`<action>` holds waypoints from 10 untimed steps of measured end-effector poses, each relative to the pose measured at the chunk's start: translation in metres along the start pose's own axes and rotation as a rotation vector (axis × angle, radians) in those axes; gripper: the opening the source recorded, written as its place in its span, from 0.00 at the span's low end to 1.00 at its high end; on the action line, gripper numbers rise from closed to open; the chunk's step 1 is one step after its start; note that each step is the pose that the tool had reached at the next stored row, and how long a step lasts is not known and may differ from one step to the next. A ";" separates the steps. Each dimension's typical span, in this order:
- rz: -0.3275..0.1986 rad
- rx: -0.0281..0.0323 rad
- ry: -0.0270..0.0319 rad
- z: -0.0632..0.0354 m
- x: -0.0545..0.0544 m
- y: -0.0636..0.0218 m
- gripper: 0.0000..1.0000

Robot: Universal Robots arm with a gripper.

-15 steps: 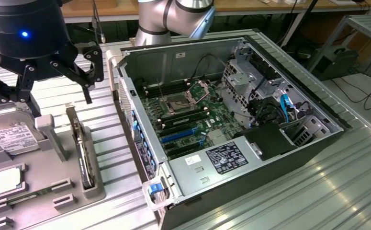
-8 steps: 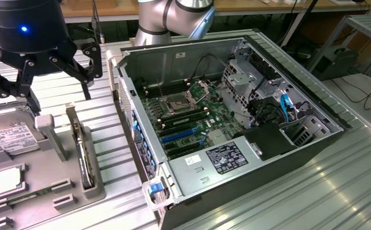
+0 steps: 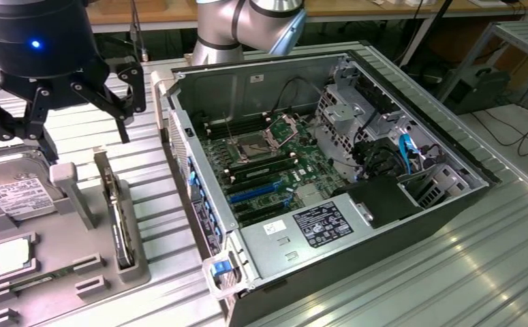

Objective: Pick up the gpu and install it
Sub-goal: 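Pick up the gpu and move the gpu toward the slot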

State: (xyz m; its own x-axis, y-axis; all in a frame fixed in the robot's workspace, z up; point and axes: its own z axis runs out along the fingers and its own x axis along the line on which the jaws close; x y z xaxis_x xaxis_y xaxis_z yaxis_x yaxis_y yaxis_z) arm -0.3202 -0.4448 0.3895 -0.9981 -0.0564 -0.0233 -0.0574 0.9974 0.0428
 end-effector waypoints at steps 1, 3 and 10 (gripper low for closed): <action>0.000 -0.0001 -0.0001 0.0003 0.000 0.0000 0.78; 0.000 0.0000 0.0000 0.0009 0.000 -0.0001 0.78; 0.000 -0.0001 0.0000 0.0015 0.000 -0.0001 0.78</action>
State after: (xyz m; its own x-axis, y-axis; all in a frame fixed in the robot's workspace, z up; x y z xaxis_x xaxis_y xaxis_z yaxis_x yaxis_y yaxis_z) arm -0.3202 -0.4448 0.3880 -0.9981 -0.0564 -0.0234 -0.0573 0.9974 0.0429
